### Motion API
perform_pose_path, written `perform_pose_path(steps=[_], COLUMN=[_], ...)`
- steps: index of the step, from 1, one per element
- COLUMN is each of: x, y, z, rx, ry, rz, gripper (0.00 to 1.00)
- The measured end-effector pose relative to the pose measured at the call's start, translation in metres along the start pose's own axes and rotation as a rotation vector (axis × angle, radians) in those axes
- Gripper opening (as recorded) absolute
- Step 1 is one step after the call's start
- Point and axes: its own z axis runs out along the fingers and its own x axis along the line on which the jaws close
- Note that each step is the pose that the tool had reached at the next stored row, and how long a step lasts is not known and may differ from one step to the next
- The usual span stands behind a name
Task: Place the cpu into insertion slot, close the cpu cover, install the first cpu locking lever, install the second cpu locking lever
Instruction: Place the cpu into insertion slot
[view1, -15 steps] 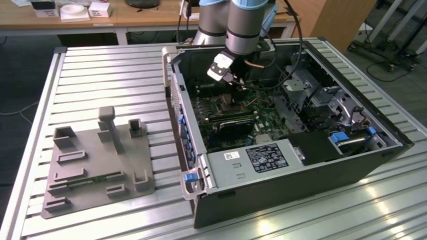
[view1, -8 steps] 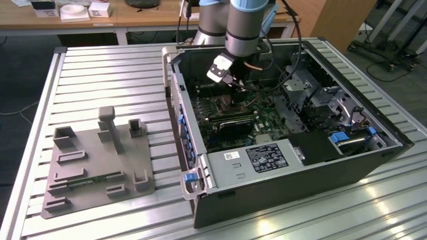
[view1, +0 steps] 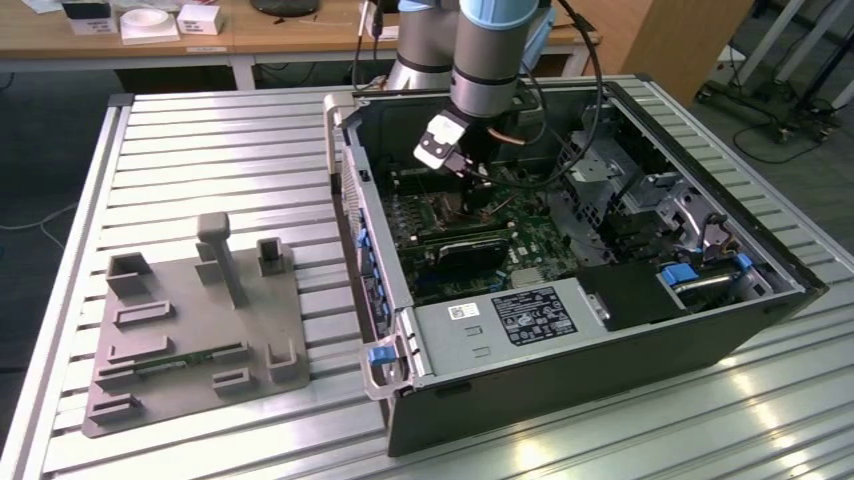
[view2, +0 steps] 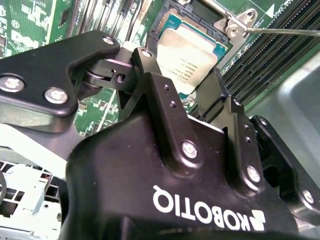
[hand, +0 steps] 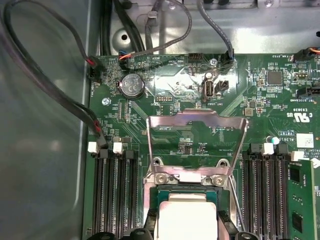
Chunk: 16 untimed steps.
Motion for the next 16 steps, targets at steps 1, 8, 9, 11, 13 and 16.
perform_pose_path(steps=[1,8,9,11,13,16], x=[-0.0005,-0.0009,-0.0008,-0.0008,-0.0011,-0.0014], y=[0.0,-0.0008,-0.0008,-0.0008,-0.0008,-0.0009], z=[0.0001,0.0022,0.0024,0.0025,0.0028,0.0035], rx=[0.0001,0.0024,0.0029,0.0034,0.0032,0.0033], ry=[-0.0002,-0.0002,-0.0002,-0.0004,0.0,-0.0003], rz=[0.0,0.001,0.001,0.001,0.001,0.005], gripper=[0.54,0.54,0.54,0.54,0.54,0.54])
